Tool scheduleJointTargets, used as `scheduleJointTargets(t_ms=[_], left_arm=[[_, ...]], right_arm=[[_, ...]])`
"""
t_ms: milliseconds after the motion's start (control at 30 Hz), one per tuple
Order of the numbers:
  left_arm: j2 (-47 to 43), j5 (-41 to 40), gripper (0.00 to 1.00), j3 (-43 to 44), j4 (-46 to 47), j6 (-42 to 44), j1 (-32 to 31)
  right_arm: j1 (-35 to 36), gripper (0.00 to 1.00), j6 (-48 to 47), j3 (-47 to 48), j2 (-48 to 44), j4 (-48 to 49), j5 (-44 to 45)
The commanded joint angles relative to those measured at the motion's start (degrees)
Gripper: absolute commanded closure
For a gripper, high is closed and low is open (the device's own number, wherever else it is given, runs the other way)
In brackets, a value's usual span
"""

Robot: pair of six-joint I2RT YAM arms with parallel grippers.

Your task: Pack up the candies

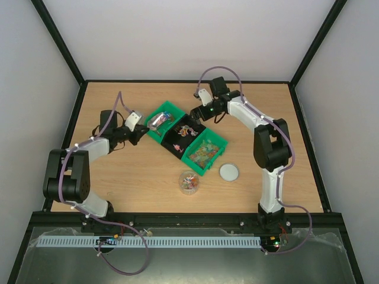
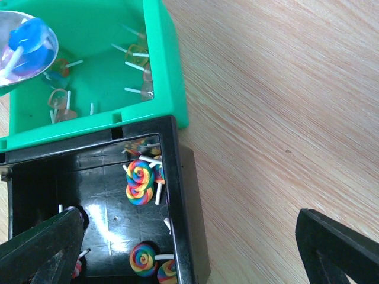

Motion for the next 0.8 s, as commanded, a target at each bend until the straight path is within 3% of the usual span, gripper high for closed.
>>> scheduleJointTargets(t_ms=[0,133,267,633,767], left_arm=[[-2.79,6.26,0.98,-2.02,7.24,-0.28,0.54],[-3.76,5.56,0.98,-2.49,7.57,0.73,0.59],[-5.22,5.47,0.98,-0.40,0.79,5.11,0.98],[-15.00,10.61,0.98,7.60,-40.23,32.31,1.08],[-18.60,12.75,0.98,8.26,-49.75,37.95,1.05]], right_arm=[[-0.71,0.01,0.96,1.37,-3.47,-3.57,-1.67],[-1.00,0.01,1.05,1.16,-4.40,-4.00,-1.85],[-1.47,0.01,0.87,1.20,-5.40,-5.06,-2.45],[-2.95,0.01,-0.84,-4.43,-14.54,-7.62,-6.60],[-3.03,0.01,-1.52,-8.91,-19.23,-7.30,-6.96]])
